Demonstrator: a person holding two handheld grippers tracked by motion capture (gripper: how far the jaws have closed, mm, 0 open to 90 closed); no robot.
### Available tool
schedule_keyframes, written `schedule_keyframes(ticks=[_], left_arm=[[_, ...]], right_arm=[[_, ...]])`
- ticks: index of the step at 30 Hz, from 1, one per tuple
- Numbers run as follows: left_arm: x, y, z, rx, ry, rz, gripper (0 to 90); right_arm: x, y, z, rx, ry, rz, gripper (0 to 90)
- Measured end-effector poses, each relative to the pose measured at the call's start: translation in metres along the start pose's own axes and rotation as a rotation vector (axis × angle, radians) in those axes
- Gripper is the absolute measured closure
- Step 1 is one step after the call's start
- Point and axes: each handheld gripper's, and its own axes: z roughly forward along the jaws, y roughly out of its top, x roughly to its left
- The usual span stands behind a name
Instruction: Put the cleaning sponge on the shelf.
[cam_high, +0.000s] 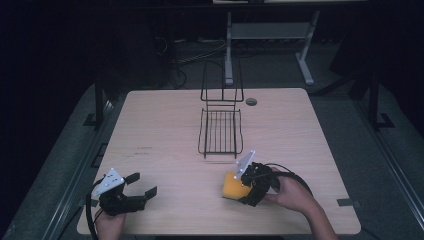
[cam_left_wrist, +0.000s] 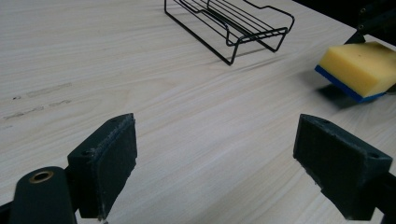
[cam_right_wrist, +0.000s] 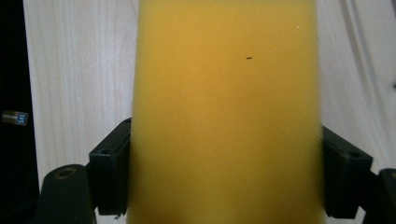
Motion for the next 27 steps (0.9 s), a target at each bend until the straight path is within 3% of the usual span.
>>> schedule_keyframes(ticks=[27], left_arm=[[-0.001, 0.000, 0.001, -0.001, -0.002, 0.002, 12.8]], right_arm=[[-0.020, 0.022, -0.010, -0.008, 0.025, -0.015, 21.1]])
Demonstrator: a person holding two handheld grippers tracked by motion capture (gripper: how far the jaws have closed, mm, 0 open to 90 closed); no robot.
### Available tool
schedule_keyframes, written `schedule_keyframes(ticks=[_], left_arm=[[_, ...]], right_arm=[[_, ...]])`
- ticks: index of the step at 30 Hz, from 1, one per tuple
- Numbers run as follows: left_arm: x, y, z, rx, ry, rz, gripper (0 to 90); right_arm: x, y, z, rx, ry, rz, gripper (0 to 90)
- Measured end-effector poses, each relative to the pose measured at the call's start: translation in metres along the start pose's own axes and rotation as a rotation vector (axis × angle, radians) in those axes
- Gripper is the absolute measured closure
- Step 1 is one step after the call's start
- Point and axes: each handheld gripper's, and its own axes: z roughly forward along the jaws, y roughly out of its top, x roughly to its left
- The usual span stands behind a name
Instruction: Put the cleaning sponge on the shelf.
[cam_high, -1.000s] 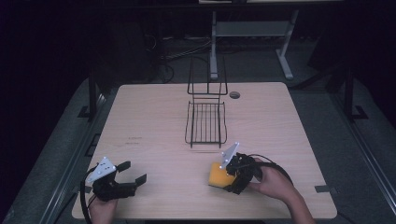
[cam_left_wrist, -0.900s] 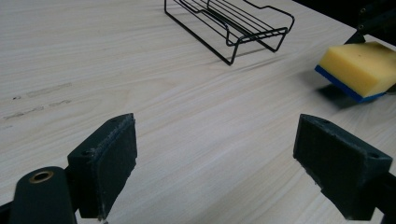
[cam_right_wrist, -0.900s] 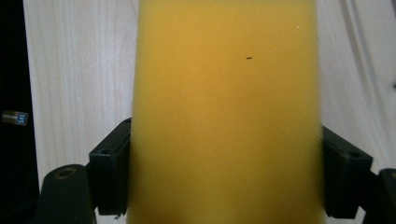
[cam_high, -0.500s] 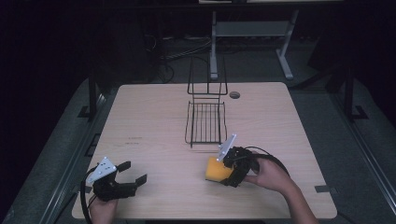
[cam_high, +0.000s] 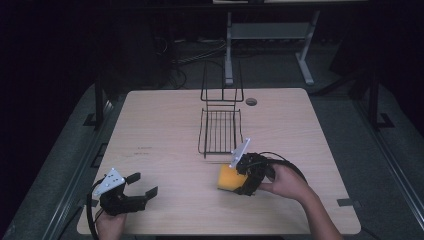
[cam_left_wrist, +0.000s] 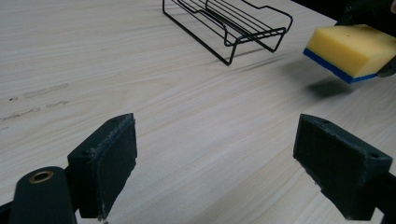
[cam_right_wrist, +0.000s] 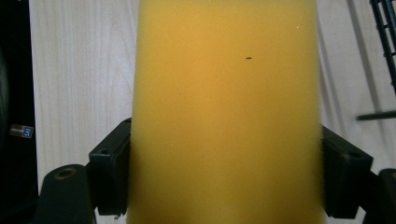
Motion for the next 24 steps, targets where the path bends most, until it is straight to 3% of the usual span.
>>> schedule_keyframes(ticks=[24], left_arm=[[0.000, 0.000, 0.000, -0.005, -0.003, -0.004, 12.8]], right_arm=[[-0.015, 0.021, -0.002, 0.021, 0.015, -0.013, 21.0]])
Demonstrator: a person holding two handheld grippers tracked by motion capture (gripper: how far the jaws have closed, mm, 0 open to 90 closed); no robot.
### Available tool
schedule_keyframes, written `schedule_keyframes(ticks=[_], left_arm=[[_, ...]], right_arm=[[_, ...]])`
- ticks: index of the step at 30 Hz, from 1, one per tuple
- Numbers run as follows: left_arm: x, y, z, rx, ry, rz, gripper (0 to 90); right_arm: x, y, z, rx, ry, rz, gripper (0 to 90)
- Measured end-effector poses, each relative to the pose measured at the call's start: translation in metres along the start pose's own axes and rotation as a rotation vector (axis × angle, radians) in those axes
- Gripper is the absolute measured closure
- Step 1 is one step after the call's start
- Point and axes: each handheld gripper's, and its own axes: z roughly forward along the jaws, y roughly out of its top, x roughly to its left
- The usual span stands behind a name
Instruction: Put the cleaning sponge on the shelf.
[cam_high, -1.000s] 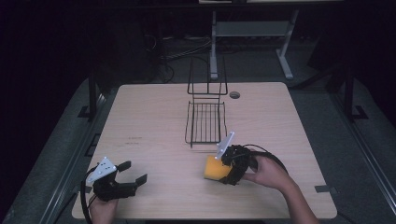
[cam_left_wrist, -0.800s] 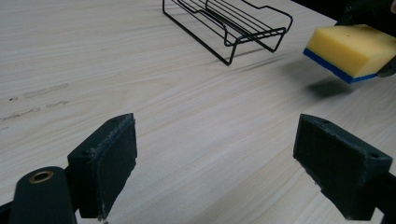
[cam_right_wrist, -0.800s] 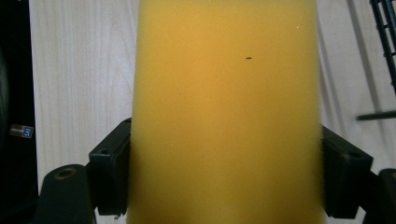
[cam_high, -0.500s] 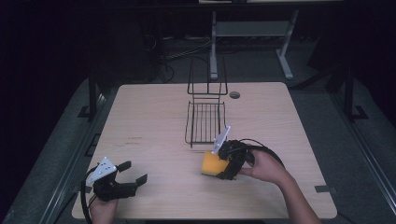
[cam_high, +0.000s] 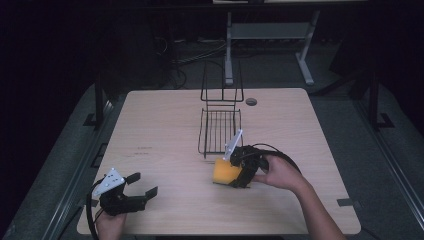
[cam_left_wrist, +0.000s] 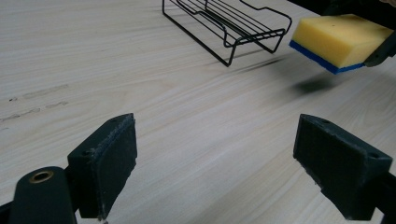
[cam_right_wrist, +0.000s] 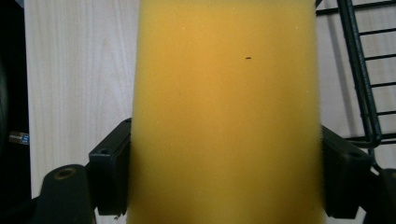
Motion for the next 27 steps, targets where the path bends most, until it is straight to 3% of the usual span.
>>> schedule_keyframes(ticks=[27], left_arm=[[0.001, 0.000, -0.001, -0.011, 0.000, -0.005, 12.8]], right_arm=[[-0.030, 0.025, 0.000, -0.011, 0.015, -0.001, 21.0]])
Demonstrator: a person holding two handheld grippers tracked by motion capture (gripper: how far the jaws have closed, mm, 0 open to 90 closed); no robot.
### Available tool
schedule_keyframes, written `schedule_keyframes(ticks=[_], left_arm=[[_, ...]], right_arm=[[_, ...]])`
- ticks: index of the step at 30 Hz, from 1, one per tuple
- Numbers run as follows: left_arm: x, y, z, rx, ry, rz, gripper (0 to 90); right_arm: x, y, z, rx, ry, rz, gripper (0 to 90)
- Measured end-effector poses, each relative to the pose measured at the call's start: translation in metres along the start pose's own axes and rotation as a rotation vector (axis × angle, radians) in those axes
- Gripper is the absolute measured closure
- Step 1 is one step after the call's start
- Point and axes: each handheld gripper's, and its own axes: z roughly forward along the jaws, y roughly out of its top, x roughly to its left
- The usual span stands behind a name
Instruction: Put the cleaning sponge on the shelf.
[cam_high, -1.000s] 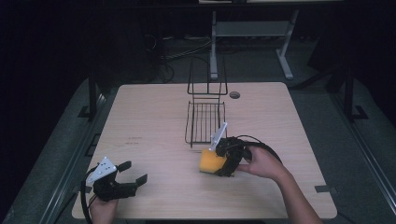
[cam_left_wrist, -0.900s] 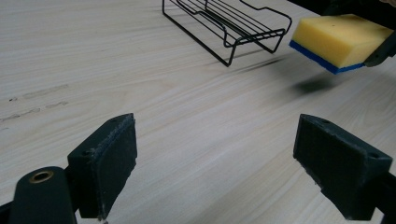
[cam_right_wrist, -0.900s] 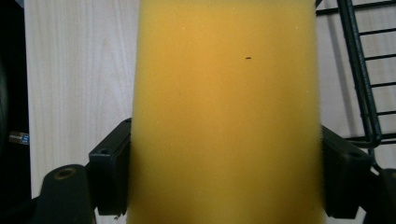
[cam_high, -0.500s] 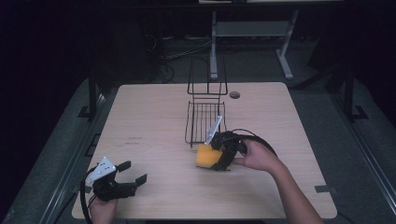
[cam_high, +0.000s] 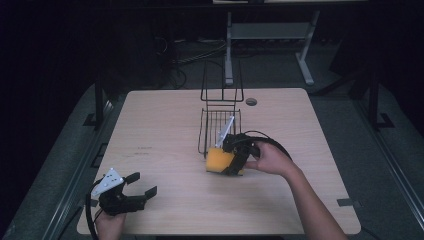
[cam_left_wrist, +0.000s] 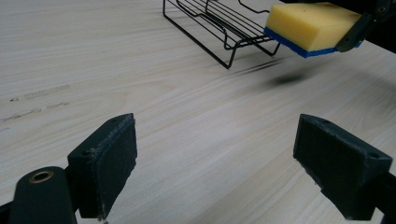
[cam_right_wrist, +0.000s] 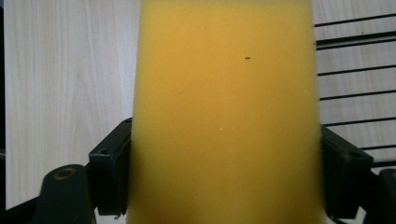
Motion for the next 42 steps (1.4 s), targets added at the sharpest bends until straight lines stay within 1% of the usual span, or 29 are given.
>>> schedule_keyframes(ticks=[5, 8, 11, 17, 20, 23, 27, 28, 30, 34, 35, 37, 38, 42], left_arm=[[0.001, 0.000, -0.001, -0.004, -0.002, -0.006, 12.8], [0.001, 0.000, -0.001, -0.005, -0.002, -0.007, 12.8], [0.001, 0.000, 0.000, -0.004, -0.002, -0.008, 12.8], [0.001, 0.000, 0.000, -0.001, -0.003, -0.006, 12.8], [0.002, 0.000, 0.000, -0.003, -0.002, -0.009, 12.8], [0.002, 0.000, 0.000, -0.003, -0.004, -0.008, 12.8], [0.001, 0.000, 0.001, -0.003, -0.004, -0.007, 12.8], [0.001, 0.000, 0.001, -0.003, -0.004, -0.007, 12.8], [0.001, 0.000, 0.001, -0.003, -0.004, -0.007, 12.8], [0.002, 0.000, 0.000, -0.003, -0.003, -0.009, 12.8], [0.002, 0.000, 0.000, -0.003, -0.003, -0.009, 12.8], [0.002, 0.000, 0.000, -0.002, -0.004, -0.008, 12.8], [0.002, 0.000, 0.000, 0.001, -0.003, -0.005, 12.8], [0.002, 0.000, 0.000, -0.004, -0.005, -0.008, 12.8]], right_arm=[[-0.008, 0.005, 0.002, 0.002, 0.006, 0.002, 21.0], [-0.012, 0.006, 0.002, -0.014, 0.017, 0.006, 21.0], [-0.015, 0.006, 0.002, -0.010, 0.010, 0.009, 21.0], [-0.022, 0.009, 0.002, -0.005, 0.015, 0.017, 21.0], [-0.028, 0.011, 0.002, -0.015, 0.018, 0.026, 21.0], [-0.032, 0.011, 0.003, -0.002, 0.015, 0.032, 21.0], [-0.036, 0.013, 0.003, -0.005, 0.011, 0.037, 21.0], [-0.039, 0.014, 0.003, 0.003, 0.009, 0.037, 21.0], [-0.043, 0.014, 0.004, -0.012, 0.021, 0.044, 21.0], [-0.049, 0.013, 0.008, -0.020, 0.025, 0.057, 21.1], [-0.049, 0.013, 0.008, -0.020, 0.025, 0.057, 21.1], [-0.052, 0.015, 0.010, 0.004, 0.020, 0.051, 21.1], [-0.053, 0.016, 0.010, 0.007, 0.014, 0.046, 21.1], [-0.057, 0.021, 0.010, -0.003, 0.015, 0.043, 21.2]])
